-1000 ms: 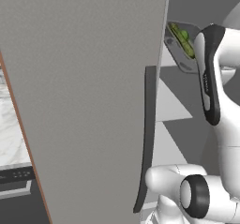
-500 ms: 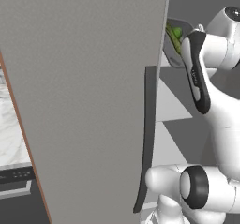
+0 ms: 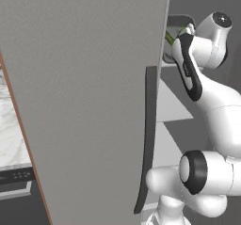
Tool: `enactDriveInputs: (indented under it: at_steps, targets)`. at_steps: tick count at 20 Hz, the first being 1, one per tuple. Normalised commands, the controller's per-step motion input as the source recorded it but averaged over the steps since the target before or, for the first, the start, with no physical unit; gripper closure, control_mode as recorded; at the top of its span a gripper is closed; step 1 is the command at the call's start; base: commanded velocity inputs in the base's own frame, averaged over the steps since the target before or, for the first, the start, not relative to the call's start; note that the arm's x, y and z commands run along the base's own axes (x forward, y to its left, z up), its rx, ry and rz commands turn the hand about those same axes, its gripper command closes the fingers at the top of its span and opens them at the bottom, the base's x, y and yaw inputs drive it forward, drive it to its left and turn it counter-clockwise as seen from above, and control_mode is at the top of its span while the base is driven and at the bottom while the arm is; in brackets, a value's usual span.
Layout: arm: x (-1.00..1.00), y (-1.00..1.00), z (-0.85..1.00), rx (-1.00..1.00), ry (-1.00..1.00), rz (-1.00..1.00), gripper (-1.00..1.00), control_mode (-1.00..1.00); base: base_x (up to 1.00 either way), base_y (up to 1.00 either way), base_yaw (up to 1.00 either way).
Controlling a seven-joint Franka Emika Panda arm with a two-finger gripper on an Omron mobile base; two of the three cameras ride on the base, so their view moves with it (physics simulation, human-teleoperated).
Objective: Take the squash and avocado out of the freezer and place them in the tupperware container on the counter. Then put the tupperware containing the vegetables back in the freezer.
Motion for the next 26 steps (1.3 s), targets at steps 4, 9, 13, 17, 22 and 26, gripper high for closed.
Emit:
enactDriveInputs:
  at_steps: [4, 9, 13, 17, 22, 26]
  targets:
    - [0.73, -0.03, -0.1, 0.0, 0.0, 0.04, 1.0, -1.0, 0.0, 0.0, 0.0]
    - [0.48, -0.05, -0.07, 0.0, -0.03, 0.05, 1.0, -1.0, 0.0, 0.0, 0.0]
    - [0.08, -0.01, -0.08, 0.0, -0.02, 0.08, -1.0, -1.0, 0.0, 0.0, 0.0]
    - [0.0, 0.0, 0.0, 0.0, -0.06, 0.08, -1.0, -1.0, 0.0, 0.0, 0.0]
    - [0.0, 0.0, 0.0, 0.0, -0.14, 0.09, -1.0, -1.0, 0.0, 0.0, 0.0]
    - [-0.12, 0.03, 0.21, 0.0, -0.26, 0.06, -1.0, -1.0, 0.0, 0.0, 0.0]
